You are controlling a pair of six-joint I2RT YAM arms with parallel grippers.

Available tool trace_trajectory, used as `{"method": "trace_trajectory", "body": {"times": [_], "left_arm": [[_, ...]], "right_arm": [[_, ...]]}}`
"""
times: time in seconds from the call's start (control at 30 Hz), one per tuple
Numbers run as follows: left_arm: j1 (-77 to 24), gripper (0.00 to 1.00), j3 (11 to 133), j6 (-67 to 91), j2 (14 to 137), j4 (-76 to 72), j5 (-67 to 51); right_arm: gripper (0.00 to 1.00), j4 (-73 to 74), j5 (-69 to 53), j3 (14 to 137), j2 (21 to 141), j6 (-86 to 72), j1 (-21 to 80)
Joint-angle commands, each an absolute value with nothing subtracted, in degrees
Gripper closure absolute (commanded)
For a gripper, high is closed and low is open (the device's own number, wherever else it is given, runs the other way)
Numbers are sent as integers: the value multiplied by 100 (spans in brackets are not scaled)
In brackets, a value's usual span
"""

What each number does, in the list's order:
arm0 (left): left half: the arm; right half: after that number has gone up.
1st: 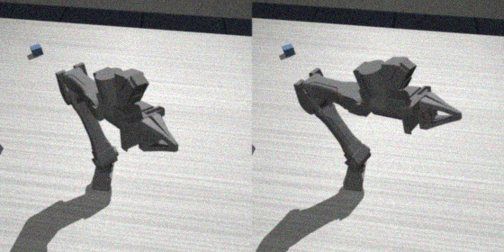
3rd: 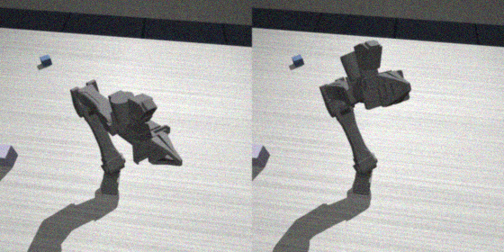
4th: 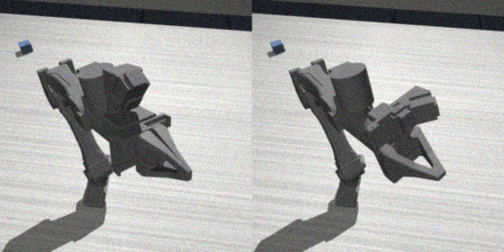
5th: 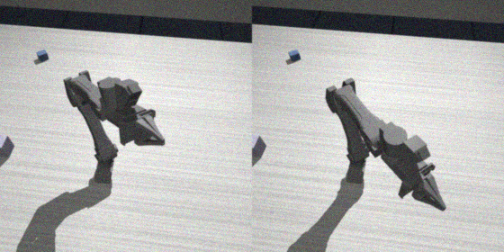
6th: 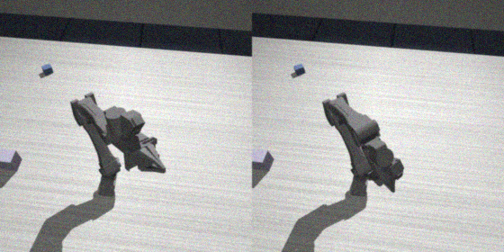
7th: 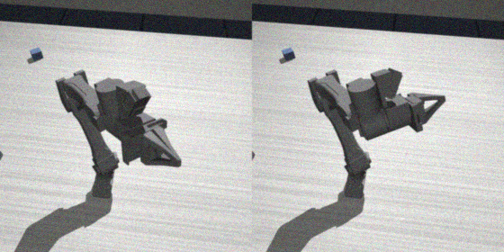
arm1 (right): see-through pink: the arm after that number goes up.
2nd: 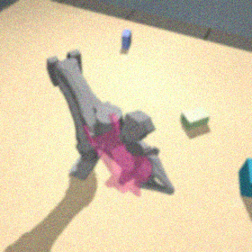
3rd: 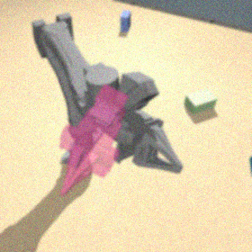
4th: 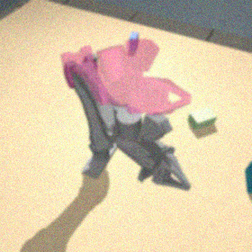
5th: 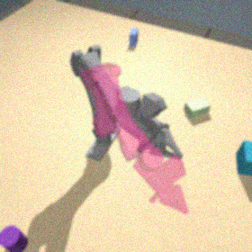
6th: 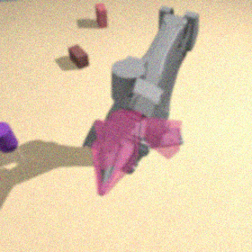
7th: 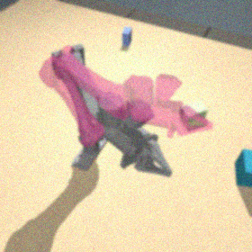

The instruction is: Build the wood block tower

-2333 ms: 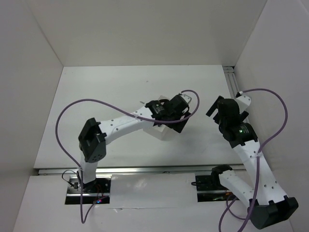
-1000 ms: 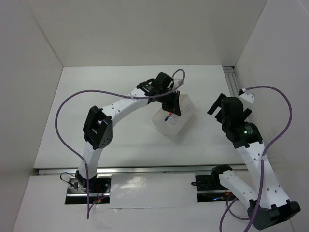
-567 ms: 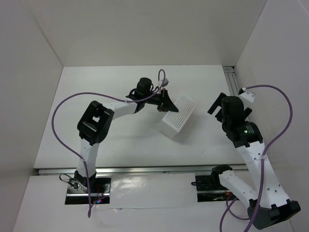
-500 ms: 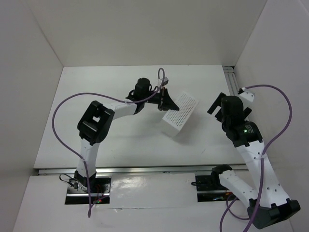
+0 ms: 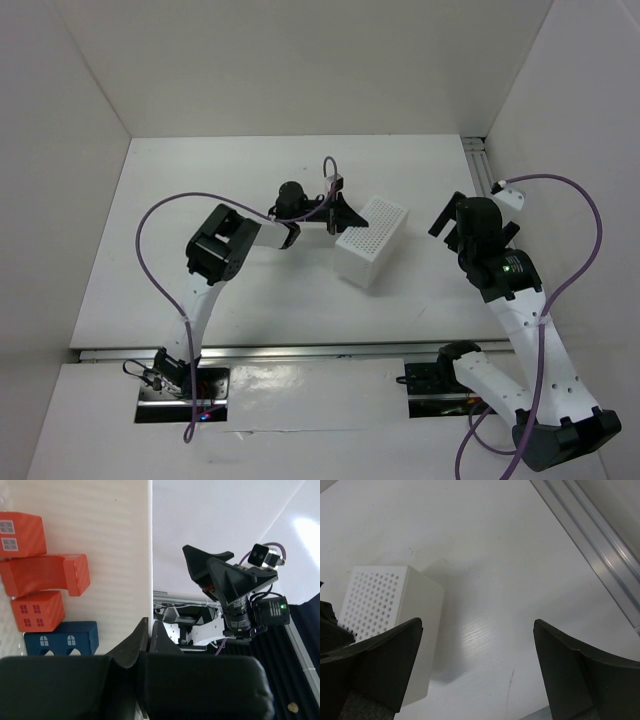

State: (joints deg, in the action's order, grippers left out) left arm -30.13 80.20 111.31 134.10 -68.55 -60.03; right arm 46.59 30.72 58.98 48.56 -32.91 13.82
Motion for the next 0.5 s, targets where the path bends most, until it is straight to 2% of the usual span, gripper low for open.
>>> {"method": "trace_trajectory", "body": {"times": [0.0, 0.17, 0.47], "left_arm": [[-3006, 100, 8200, 12102, 13386, -10520, -5766], [-3059, 100, 8200, 12103, 13447, -10521, -5651], [-3305, 100, 9149, 12207, 13939, -10573, -5441]], "right_arm": [[1, 4887, 3103, 5959, 4834, -3217, 1354], [1, 4887, 3103, 5959, 4886, -3217, 1354], [1, 4939, 3050, 5906, 4887, -3217, 1354]]}}
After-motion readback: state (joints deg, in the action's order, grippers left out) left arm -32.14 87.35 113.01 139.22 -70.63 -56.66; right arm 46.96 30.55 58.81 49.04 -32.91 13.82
